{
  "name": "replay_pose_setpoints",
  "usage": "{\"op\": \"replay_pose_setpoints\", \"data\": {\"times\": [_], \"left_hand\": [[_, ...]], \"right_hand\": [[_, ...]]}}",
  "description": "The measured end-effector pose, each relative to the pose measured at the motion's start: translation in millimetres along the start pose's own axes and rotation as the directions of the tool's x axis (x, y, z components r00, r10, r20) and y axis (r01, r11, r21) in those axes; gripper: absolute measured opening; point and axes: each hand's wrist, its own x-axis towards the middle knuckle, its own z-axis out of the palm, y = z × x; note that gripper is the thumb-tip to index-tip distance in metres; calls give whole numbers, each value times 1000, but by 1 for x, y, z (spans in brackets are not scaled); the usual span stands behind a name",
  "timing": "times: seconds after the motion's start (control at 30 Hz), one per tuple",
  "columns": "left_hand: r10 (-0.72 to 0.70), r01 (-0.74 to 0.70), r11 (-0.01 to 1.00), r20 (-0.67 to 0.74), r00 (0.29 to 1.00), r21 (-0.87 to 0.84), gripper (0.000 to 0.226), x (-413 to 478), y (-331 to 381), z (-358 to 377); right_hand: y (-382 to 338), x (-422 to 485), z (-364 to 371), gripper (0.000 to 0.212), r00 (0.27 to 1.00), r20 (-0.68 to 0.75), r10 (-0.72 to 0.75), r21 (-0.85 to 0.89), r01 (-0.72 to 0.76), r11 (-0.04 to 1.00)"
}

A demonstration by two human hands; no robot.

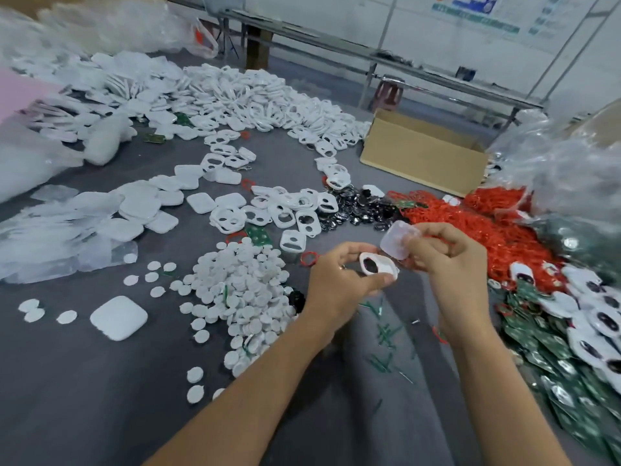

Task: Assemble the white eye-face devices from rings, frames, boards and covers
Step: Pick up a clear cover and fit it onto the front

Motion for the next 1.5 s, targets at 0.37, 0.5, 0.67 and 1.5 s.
{"op": "replay_pose_setpoints", "data": {"times": [0.37,0.5,0.67,1.5], "left_hand": [[85,-75,994,-157,984,74,43,3,-1,-2],[108,-89,988,-159,981,123,47,2,-2,-1],[110,-91,990,-193,975,105,43,0,1,-2],[125,-84,979,-225,966,185,49,1,0,-1]], "right_hand": [[6,0,4,6,957,98,274,218,-290,932],[8,-5,14,11,960,34,276,117,-279,953],[12,-11,22,18,982,-17,190,-44,-190,981],[10,-9,18,21,971,-11,240,20,-239,971]]}}
